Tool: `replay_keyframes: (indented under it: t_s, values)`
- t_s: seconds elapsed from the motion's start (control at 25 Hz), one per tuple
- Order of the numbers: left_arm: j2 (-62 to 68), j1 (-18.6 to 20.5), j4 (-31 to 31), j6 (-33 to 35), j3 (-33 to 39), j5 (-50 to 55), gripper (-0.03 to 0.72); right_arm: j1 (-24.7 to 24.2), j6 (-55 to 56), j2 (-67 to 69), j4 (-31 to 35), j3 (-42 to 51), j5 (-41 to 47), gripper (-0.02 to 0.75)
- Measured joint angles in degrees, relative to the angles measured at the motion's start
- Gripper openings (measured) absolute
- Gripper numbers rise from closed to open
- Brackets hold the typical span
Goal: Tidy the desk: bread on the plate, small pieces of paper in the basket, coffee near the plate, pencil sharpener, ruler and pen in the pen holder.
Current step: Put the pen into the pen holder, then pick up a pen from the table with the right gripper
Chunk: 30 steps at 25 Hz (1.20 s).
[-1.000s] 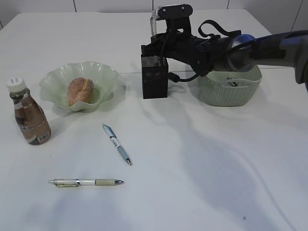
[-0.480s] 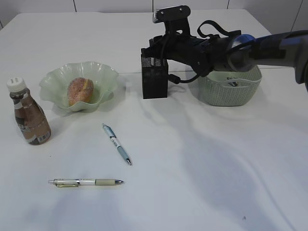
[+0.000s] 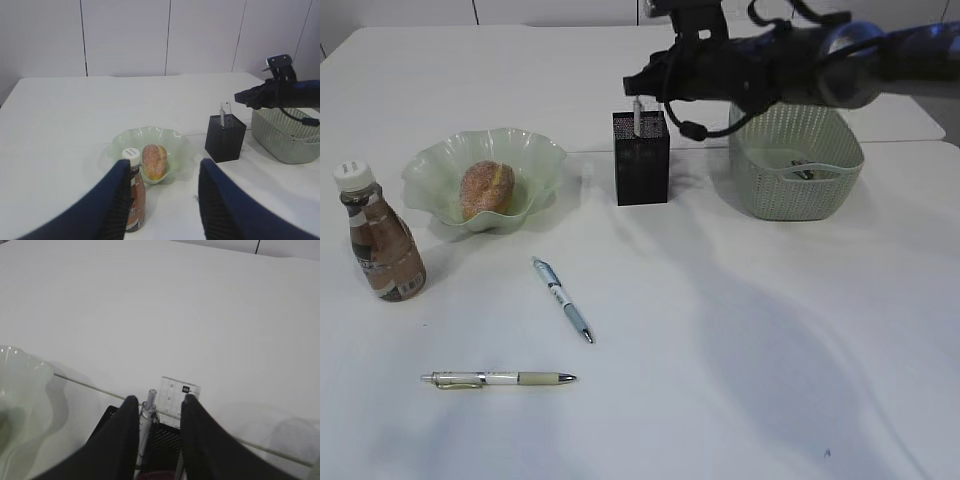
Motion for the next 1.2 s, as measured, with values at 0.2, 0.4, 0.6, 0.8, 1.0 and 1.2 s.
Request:
replay_keyframes:
  t_s: [0.2,0.4,0.6,0.8,1.0,1.2]
  values:
    - [0.0,0.0,0.04,0.0,0.0,-0.11,0.312,0.11,0.12,-5.28,0.32,0.0,6.22,0.249]
    - [0.0,0.0,0.13,0.0,0.0,-1.08,0.312,2.5,0.12,-10.61,0.86,-0.22,21.67,0.249]
    - [0.0,0.0,0.13,-0.37,0.0,-1.33,0.312,5.63,0.12,-12.69,1.48,-1.45,34.01,0.249]
    - [0.0,0.0,0.13,-0.84,0.0,-1.33,0.312,7.8,0.12,-12.94,4.9,-5.61,47.37,0.249]
    - [0.0,0.0,-0.18,-1.07,0.0,-1.33,0.312,7.92,0.22,-12.94,10.58,-6.83,55.48,0.249]
    - [0.0,0.0,-0.18,-1.07,0.0,-1.11,0.312,8.48,0.22,-12.97,12.3,-6.83,60.17,0.249]
